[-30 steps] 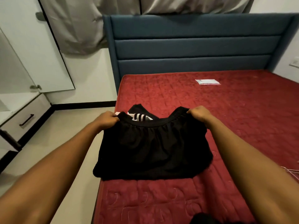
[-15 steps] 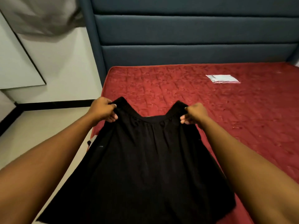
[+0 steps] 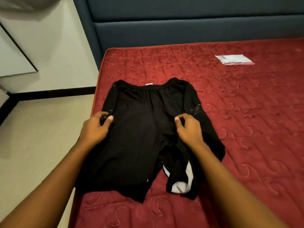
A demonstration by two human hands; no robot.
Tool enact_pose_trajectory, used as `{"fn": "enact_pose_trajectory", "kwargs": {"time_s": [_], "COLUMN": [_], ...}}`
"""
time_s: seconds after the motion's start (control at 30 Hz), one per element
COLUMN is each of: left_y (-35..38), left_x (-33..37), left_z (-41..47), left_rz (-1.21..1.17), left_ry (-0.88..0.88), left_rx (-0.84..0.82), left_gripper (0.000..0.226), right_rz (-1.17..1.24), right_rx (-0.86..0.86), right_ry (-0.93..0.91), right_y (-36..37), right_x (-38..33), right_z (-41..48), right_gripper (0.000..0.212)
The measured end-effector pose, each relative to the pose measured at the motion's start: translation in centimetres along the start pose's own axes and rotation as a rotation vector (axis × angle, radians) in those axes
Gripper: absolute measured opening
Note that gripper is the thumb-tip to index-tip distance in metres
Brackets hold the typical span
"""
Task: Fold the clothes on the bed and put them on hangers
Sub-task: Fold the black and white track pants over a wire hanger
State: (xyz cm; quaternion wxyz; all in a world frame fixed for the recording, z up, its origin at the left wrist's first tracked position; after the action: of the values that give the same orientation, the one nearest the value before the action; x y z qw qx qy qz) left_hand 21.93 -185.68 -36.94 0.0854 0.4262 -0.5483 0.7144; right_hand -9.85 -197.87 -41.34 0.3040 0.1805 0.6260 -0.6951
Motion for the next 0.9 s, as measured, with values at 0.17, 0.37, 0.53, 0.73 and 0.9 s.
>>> {"fn": "enact_pose_trajectory", "kwargs": {"time_s": [0.17, 0.37, 0.53, 0.73, 0.9], "left_y": [-2.1, -5.4, -5.0, -6.2, -7.2], "left_x": [-2.1, -3.9, -5.4, -3.5, -2.1], "left_z": [-8.1, -16.2, -20.6, -19.8, -17.6], "left_rz": [-0.038, -0.205, -0.042, -0.076, -0.288], "left_ry": [-0.077, -0.093, -0.095, 0.065, -0.005], "left_rx": [0.129, 0.028, 0.053, 0.231, 0.16], "left_gripper": [0.051, 0.067, 0.056, 0.018, 0.009], "right_rz": [-0.068, -0.228, -0.345, 0.052, -0.385], "right_rx": [0.106, -0.014, -0.198, -0.164, -0.414], "right_ry": [-0.267, -0.347, -0.019, 0.029, -0.25], "right_y": [0.6, 0.7, 1.6, 1.0, 2.1], "right_x": [-2.9, -6.1, -6.8, -9.1, -9.3], "right_z": [-10.7, -21.4, -23.6, -21.6, -21.1], "right_gripper": [0.022, 0.022, 0.057, 0.03, 0.066]}}
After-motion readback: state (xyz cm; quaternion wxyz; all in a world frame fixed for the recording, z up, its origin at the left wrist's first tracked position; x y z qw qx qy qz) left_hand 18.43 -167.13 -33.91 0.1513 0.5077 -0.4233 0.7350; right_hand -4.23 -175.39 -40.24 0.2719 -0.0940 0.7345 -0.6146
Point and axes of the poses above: each hand's wrist, its own z-axis towards the middle knuckle, its own y-axis out of the palm, x = y × z, the point moved 2 cm from there along z, towards the middle knuckle, and after that the axes turned 5 degrees about -z, right-handed, at the moved point
